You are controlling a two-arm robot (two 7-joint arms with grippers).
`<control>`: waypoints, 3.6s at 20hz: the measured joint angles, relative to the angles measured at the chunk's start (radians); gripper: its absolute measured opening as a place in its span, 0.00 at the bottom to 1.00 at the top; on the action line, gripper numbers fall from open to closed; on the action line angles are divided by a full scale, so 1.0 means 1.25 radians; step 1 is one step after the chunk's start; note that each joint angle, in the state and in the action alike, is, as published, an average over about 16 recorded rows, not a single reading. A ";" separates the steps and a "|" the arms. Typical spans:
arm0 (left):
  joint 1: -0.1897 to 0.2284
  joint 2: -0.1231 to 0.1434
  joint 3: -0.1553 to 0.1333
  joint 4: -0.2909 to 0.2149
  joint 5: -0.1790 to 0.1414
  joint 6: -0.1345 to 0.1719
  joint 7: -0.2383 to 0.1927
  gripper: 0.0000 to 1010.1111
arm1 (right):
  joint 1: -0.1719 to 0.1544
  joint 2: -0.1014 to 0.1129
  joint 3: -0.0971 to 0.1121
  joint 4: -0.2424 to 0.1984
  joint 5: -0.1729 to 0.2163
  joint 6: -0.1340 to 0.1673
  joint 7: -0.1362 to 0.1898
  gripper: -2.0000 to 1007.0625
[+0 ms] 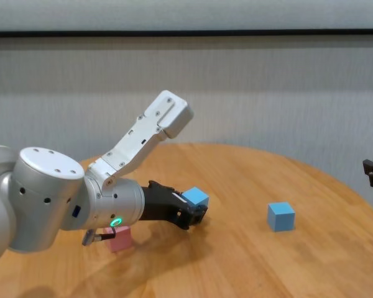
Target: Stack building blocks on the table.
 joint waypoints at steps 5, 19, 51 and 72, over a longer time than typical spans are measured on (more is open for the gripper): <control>-0.009 -0.010 -0.003 0.024 0.010 -0.008 0.005 0.39 | 0.000 0.000 0.000 0.000 0.000 0.000 0.000 1.00; -0.003 -0.005 -0.031 0.005 0.019 -0.002 0.007 0.70 | 0.000 0.000 0.000 0.000 0.000 0.000 0.000 1.00; 0.258 0.294 -0.162 -0.455 -0.133 0.038 -0.086 0.99 | 0.002 -0.008 0.001 -0.005 0.007 0.007 0.013 1.00; 0.251 0.285 -0.160 -0.446 -0.131 0.040 -0.089 0.99 | 0.001 -0.134 0.033 -0.005 0.123 0.102 0.087 1.00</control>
